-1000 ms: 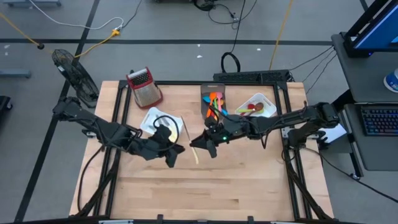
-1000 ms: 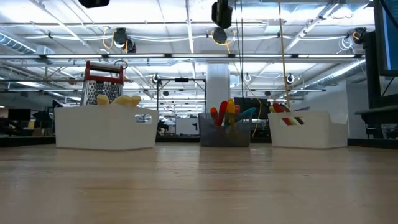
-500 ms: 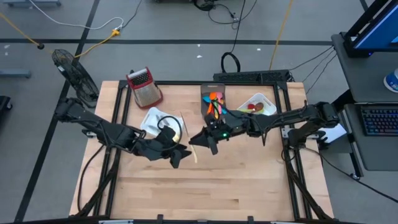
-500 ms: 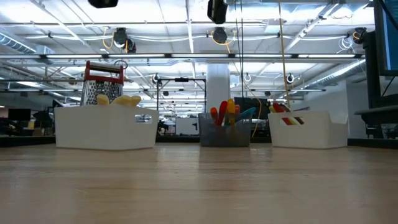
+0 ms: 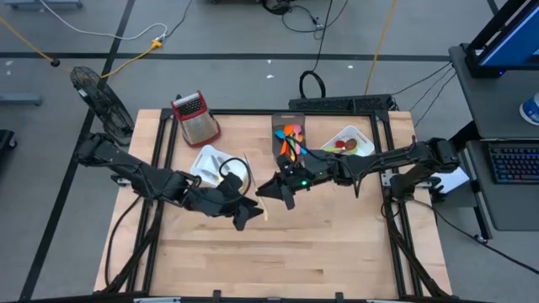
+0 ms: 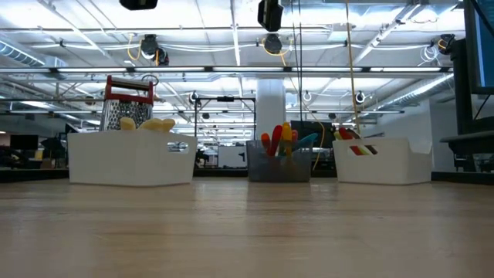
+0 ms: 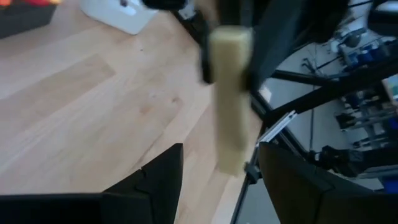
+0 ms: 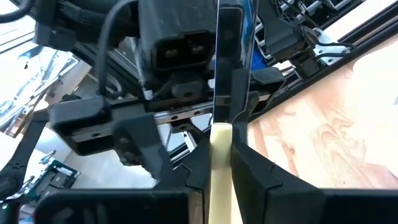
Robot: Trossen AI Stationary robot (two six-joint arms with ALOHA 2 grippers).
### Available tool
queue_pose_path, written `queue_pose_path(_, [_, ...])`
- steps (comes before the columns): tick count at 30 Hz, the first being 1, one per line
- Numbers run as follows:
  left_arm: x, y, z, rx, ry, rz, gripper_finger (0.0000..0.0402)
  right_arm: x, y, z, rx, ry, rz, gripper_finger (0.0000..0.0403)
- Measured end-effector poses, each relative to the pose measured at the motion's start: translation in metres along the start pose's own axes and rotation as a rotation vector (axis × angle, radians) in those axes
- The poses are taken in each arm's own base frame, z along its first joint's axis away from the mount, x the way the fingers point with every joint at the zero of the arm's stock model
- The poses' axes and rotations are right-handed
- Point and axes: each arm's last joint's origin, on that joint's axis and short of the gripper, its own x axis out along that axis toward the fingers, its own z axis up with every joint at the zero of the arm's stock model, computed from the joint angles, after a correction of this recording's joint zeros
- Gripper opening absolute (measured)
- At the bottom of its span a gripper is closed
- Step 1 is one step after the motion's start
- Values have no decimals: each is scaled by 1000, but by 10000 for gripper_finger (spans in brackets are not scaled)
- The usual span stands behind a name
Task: Pick & Place Kitchen Items
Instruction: Put the yellow knife into the left white bin
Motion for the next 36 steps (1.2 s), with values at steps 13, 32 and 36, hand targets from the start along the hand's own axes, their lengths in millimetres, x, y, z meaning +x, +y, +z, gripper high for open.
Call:
queue_pose_path(13, [7, 1, 15, -1, -26, -61, 214, 0, 1, 1, 7, -28, -10, 38])
queue_pose_path(32, [10, 6, 24, 32, -19, -65, 62, 0, 2, 2, 2, -43, 0, 38])
queue_pose_path(36, [10, 6, 25, 31, -19, -63, 54, 0, 2, 2, -1, -43, 1, 38])
